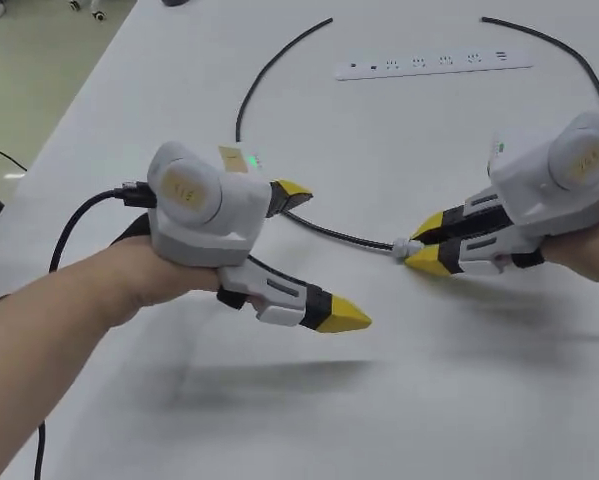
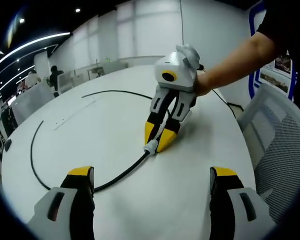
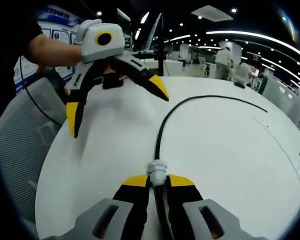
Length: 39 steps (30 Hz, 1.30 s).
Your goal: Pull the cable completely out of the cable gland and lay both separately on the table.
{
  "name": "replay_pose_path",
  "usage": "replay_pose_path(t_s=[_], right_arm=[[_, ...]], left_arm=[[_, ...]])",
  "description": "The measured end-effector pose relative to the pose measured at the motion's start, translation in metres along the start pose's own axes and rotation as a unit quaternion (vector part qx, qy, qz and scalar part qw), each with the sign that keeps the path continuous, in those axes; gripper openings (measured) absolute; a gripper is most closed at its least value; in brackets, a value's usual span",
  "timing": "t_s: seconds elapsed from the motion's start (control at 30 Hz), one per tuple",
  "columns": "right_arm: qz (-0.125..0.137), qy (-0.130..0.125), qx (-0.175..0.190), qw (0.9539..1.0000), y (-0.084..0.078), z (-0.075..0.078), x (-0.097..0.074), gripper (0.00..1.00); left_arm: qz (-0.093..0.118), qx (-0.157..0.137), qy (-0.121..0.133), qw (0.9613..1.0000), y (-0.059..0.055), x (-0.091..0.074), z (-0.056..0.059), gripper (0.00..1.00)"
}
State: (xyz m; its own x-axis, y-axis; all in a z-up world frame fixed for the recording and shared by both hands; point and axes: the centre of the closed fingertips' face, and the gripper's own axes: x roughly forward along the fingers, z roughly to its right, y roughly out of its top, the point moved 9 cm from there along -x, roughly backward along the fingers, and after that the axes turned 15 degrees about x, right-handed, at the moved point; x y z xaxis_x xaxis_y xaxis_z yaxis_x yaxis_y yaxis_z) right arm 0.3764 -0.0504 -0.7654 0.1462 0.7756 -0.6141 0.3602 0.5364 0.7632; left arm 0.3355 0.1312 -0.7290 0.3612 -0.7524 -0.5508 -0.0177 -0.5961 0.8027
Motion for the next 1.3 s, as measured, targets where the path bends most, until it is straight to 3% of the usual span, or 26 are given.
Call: replay_pose_path(t_s=[0.1,0.2,0.27,0.3,0.37,0.4,0.5,0.57,0.63,0.73,0.8,0.83,0.87,0.97,1.13,1.3], right_arm=[[-0.002,0.009,0.011,0.9999,-0.001,-0.005,-0.001,0.08],[0.012,0.045,0.014,0.9988,0.005,-0.018,-0.011,0.08],[0.013,0.06,-0.003,0.9981,0.009,-0.029,-0.021,0.08],[0.017,0.068,-0.012,0.9975,0.011,-0.036,-0.027,0.08],[0.018,0.08,-0.021,0.9964,0.013,-0.049,-0.037,0.08],[0.02,0.083,-0.028,0.996,0.014,-0.054,-0.041,0.08],[0.026,0.086,-0.044,0.995,0.015,-0.069,-0.053,0.08],[0.03,0.083,-0.06,0.9943,0.017,-0.078,-0.061,0.08],[0.034,0.078,-0.075,0.9935,0.02,-0.087,-0.07,0.07],[0.039,0.078,-0.086,0.9925,0.023,-0.098,-0.081,0.07],[0.039,0.077,-0.091,0.9921,0.024,-0.103,-0.085,0.07],[0.04,0.074,-0.097,0.9918,0.024,-0.105,-0.087,0.07],[0.041,0.074,-0.098,0.9915,0.025,-0.108,-0.09,0.07],[0.039,0.066,-0.11,0.991,0.025,-0.112,-0.095,0.08],[0.038,0.062,-0.121,0.99,0.022,-0.116,-0.104,0.08],[0.039,0.059,-0.135,0.9883,0.023,-0.125,-0.114,0.07]], left_arm=[[0.012,-0.015,-0.007,0.9998,0.005,0.001,0.002,0.94],[0.024,-0.02,-0.017,0.9994,0.012,0.0,0.006,0.91],[0.049,-0.043,-0.036,0.9973,0.019,-0.001,0.011,0.83],[0.066,-0.046,-0.054,0.9953,0.023,-0.002,0.014,0.73],[0.092,-0.062,-0.058,0.9921,0.03,-0.002,0.016,0.59],[0.091,-0.061,-0.06,0.9921,0.031,-0.002,0.017,0.6],[0.118,-0.083,-0.091,0.9853,0.04,-0.001,0.026,0.6],[0.114,-0.077,-0.107,0.9847,0.043,-0.001,0.032,0.58],[0.113,-0.086,-0.128,0.9815,0.047,0.0,0.041,0.53],[0.137,-0.102,-0.138,0.9755,0.055,0.0,0.052,0.41],[0.161,-0.101,-0.141,0.9715,0.063,-0.001,0.057,0.39],[0.161,-0.106,-0.143,0.9708,0.064,-0.001,0.059,0.35],[0.164,-0.128,-0.15,0.9666,0.068,-0.002,0.061,0.3],[0.166,-0.127,-0.153,0.9658,0.071,-0.003,0.065,0.22],[0.164,-0.131,-0.165,0.9638,0.076,-0.006,0.073,0.15],[0.167,-0.14,-0.173,0.9606,0.084,-0.008,0.078,0.15]])
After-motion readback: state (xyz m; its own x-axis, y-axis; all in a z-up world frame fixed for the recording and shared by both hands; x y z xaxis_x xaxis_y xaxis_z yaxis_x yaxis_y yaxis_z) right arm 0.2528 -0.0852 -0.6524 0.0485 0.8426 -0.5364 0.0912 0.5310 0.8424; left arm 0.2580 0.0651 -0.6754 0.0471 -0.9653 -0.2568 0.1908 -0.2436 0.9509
